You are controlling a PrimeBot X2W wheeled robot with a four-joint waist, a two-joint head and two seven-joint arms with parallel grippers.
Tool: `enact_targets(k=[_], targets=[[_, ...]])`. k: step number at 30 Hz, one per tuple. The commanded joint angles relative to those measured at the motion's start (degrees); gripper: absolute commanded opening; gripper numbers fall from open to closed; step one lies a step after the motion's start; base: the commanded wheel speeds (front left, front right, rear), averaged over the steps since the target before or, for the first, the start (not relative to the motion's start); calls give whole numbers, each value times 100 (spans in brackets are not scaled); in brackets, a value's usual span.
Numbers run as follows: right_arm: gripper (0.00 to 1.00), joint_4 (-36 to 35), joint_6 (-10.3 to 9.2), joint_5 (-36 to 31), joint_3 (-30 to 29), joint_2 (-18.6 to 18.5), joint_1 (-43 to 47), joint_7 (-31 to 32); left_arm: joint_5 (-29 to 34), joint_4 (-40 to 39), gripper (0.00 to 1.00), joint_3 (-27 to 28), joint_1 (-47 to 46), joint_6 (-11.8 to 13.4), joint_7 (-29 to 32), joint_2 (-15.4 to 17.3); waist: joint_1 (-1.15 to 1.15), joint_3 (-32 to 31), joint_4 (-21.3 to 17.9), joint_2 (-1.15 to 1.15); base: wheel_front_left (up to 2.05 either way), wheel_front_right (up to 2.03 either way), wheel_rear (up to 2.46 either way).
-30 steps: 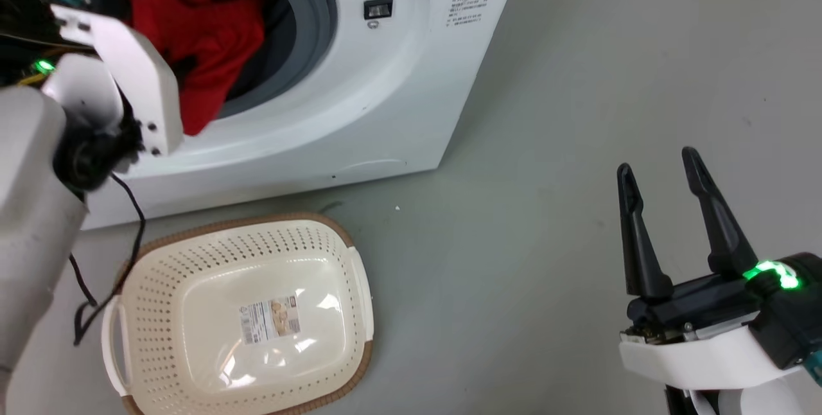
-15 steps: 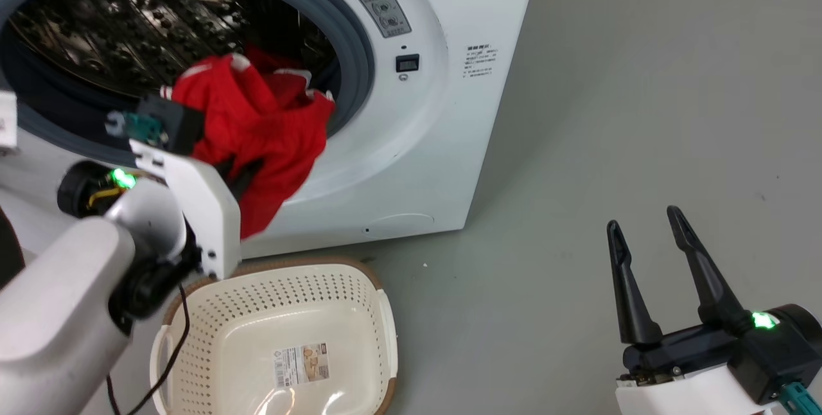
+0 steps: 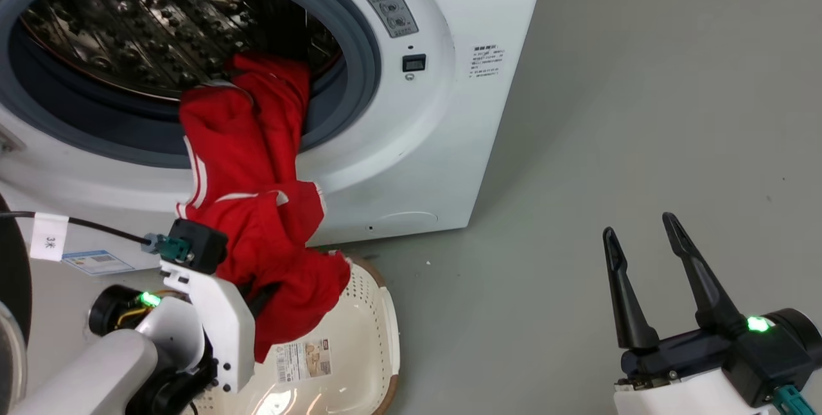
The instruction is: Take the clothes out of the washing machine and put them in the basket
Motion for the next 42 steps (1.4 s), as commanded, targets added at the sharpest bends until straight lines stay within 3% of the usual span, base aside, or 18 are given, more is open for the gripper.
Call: enact_targets(k=[1, 10, 23, 32, 42], targets=[[100, 7, -2, -19, -6, 1, -85, -12, -52, 25, 0, -11, 75, -26, -26, -54, 1, 90, -46, 0, 0, 0, 0], [100, 16, -2, 22, -38, 1, -340, -12, -180, 1307, 0, -174, 20, -402, -73, -430, 1, 665, -285, 0, 0, 0, 0], [100, -45, -2, 127, -113, 1, -706, -12, -7, 3745, 0, -437, -839, -977, -266, -1362, 1, 1439, -520, 0, 0, 0, 0], [100, -60, -2, 166, -145, 2, -832, -12, -94, 5162, 0, -521, -1428, -1164, -357, -1964, 1, 1699, -563, 0, 0, 0, 0], [100, -79, -2, 207, -103, 2, -983, -12, -301, 6242, 0, -579, -1710, -1200, -201, -2350, 1, 1924, -617, 0, 0, 0, 0]])
